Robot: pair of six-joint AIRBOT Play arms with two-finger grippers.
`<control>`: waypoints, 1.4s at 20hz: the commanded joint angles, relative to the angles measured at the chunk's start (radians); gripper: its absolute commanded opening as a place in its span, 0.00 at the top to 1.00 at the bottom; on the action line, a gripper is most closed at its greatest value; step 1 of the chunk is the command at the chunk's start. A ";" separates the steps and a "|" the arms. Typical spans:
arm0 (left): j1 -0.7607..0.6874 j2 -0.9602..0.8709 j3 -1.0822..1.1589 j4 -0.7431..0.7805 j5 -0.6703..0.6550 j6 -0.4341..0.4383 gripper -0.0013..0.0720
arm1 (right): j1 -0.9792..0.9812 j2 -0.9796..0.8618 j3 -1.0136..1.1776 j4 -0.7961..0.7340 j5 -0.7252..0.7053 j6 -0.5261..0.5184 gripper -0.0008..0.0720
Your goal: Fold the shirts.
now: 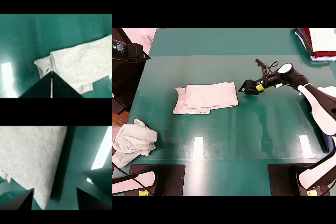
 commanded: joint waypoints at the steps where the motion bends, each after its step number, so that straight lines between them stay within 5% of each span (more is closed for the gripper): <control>1: 0.000 0.001 0.000 -0.012 0.006 0.000 0.95 | 0.021 -0.106 0.055 0.103 0.026 0.002 0.16; 5: 0.000 0.001 0.000 -0.012 0.002 0.000 0.95 | 0.126 -0.237 0.212 0.175 0.062 0.003 0.17; 6: 0.000 0.001 0.000 -0.012 0.002 0.000 0.95 | 0.147 -0.255 0.239 0.196 0.061 0.002 0.25; 11: 0.000 0.001 0.000 -0.045 0.006 -0.011 0.95 | 0.198 -0.274 0.345 0.213 0.050 -0.030 0.97; 18: -0.114 0.001 0.000 -0.101 -0.020 0.001 0.95 | 0.006 -0.099 0.325 0.116 0.106 0.032 0.97; 28: -0.372 0.000 0.000 -0.088 0.119 0.000 0.95 | -0.684 0.406 -0.047 -0.181 0.042 0.102 0.97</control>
